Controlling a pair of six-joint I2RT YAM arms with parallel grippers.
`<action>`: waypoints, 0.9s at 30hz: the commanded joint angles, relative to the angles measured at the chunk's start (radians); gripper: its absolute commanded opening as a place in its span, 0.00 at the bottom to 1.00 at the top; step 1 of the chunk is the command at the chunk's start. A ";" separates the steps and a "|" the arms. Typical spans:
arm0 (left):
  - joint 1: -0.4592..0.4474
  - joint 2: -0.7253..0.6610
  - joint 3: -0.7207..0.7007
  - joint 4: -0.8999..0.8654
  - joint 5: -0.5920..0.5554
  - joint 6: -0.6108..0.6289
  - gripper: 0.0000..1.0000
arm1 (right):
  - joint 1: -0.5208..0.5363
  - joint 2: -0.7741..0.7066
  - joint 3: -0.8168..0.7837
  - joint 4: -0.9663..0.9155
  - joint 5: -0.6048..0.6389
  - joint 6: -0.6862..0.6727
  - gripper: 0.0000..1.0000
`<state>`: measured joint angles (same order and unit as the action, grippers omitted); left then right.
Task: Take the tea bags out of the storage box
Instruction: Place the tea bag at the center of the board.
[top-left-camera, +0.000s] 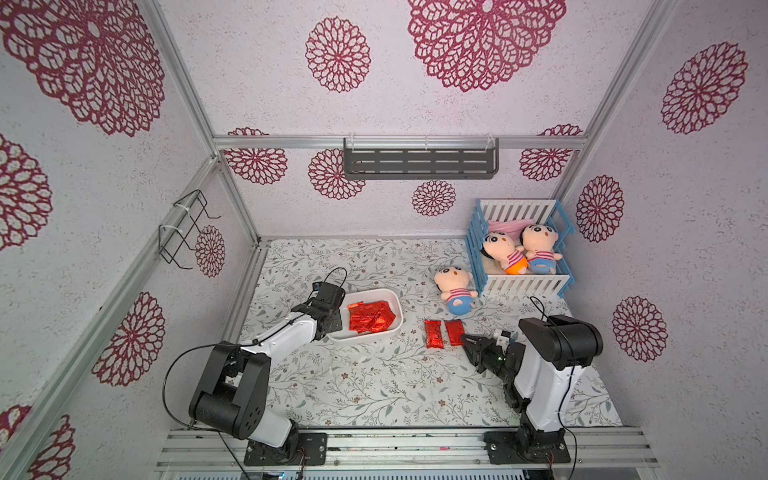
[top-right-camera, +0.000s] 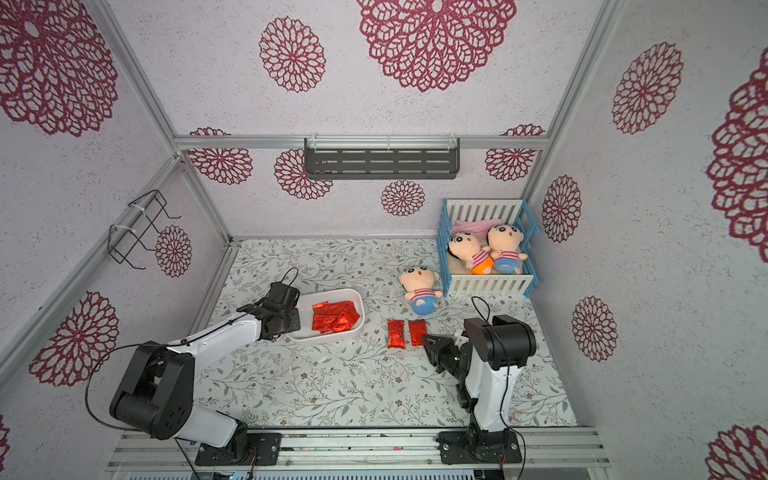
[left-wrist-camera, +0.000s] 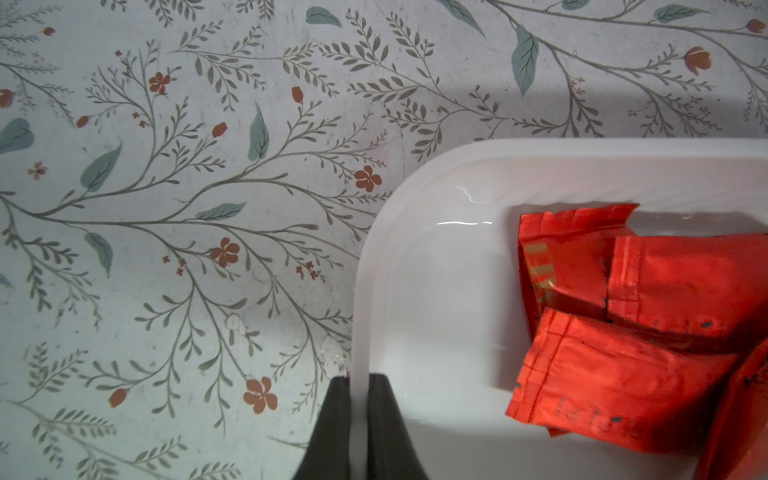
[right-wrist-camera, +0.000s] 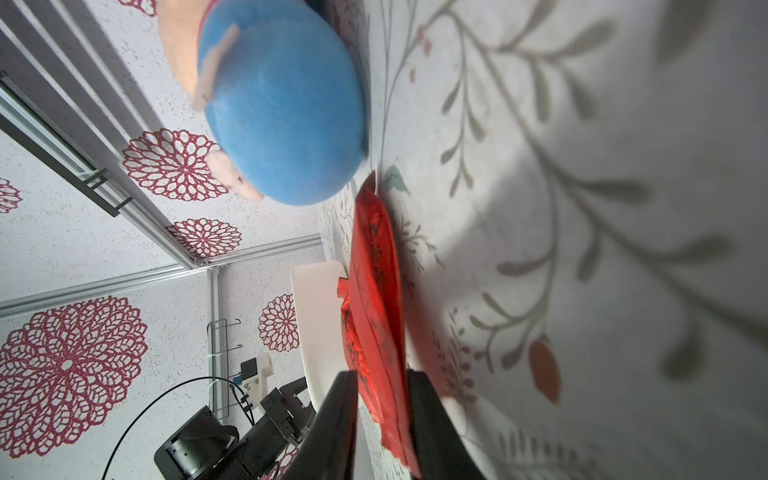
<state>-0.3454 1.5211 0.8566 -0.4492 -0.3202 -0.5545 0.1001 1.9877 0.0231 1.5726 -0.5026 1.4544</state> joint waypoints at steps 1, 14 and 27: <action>-0.006 0.039 -0.013 -0.060 -0.017 0.006 0.00 | 0.000 0.103 -0.090 0.274 0.049 0.024 0.34; -0.007 0.040 -0.013 -0.062 -0.019 0.005 0.00 | -0.002 0.101 -0.188 0.273 0.126 0.014 0.53; -0.009 0.039 -0.013 -0.061 -0.020 0.006 0.00 | 0.000 0.083 -0.186 0.176 0.122 0.015 0.55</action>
<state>-0.3481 1.5249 0.8597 -0.4507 -0.3264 -0.5541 0.1001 1.9865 0.0399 1.5726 -0.4835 1.4513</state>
